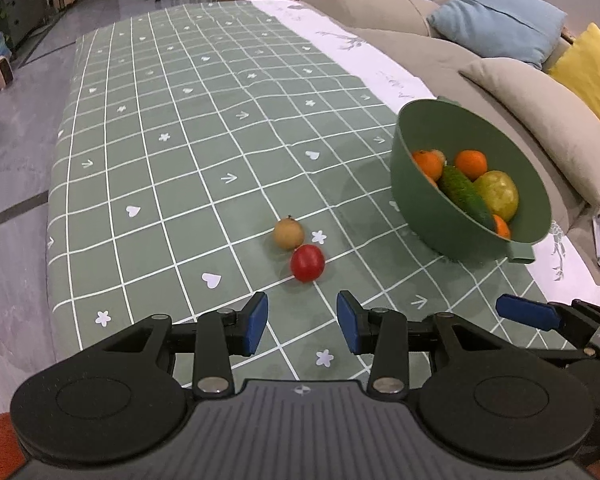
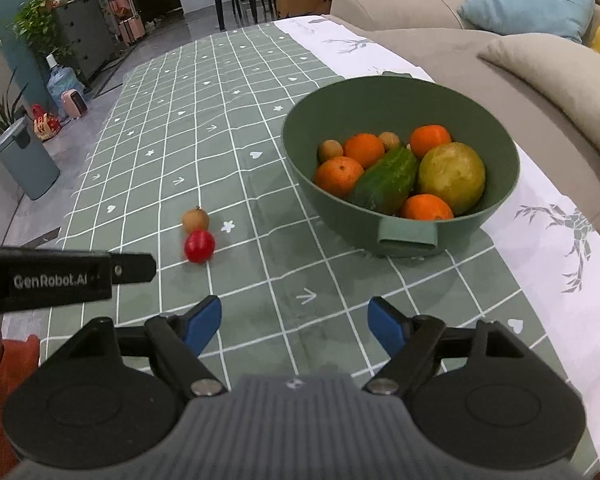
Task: Organize fruits
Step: 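Withdraw both tools and reach toward the remaining brown and red fruits, then grasp the last brown fruit with the left tool while the right tool grasps the red fruit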
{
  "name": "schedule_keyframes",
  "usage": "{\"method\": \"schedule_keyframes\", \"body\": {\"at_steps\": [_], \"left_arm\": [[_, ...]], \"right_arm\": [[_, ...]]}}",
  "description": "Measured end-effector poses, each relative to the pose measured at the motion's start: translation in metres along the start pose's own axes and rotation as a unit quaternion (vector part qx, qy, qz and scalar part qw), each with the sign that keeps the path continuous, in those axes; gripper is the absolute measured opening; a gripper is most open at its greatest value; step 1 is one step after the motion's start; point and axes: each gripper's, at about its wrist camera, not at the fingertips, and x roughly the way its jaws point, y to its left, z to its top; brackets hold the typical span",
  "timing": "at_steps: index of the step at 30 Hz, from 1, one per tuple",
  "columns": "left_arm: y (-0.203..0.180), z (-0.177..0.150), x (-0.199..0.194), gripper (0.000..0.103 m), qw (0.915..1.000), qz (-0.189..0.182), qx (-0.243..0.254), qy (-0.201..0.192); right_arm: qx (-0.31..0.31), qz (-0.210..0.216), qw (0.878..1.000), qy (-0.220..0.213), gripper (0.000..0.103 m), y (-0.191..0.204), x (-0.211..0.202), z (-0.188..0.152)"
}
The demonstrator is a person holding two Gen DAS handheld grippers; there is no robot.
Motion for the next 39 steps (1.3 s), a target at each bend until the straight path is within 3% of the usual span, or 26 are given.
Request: {"method": "schedule_keyframes", "body": {"at_steps": [15, 23, 25, 32, 39], "left_arm": [[0.042, 0.008, 0.023, 0.047, 0.9986, 0.005, -0.052, -0.003], [0.053, 0.013, 0.036, 0.047, 0.9973, -0.009, -0.072, 0.003], [0.054, 0.014, 0.038, 0.047, 0.9970, -0.012, -0.076, 0.003], [0.067, 0.017, 0.035, 0.046, 0.9948, -0.009, -0.101, 0.003], [0.071, 0.018, 0.029, 0.046, 0.9936, -0.005, -0.113, 0.000]], "right_arm": [[0.017, -0.006, 1.000, -0.007, 0.075, 0.025, 0.045, 0.018], [0.011, 0.023, 1.000, 0.014, 0.038, 0.031, 0.069, 0.026], [0.012, 0.035, 0.999, 0.018, 0.034, 0.031, 0.074, 0.029], [-0.013, 0.073, 0.997, 0.009, 0.033, 0.048, 0.074, 0.030], [-0.010, 0.080, 0.996, 0.028, 0.032, 0.059, 0.093, 0.033]]}}
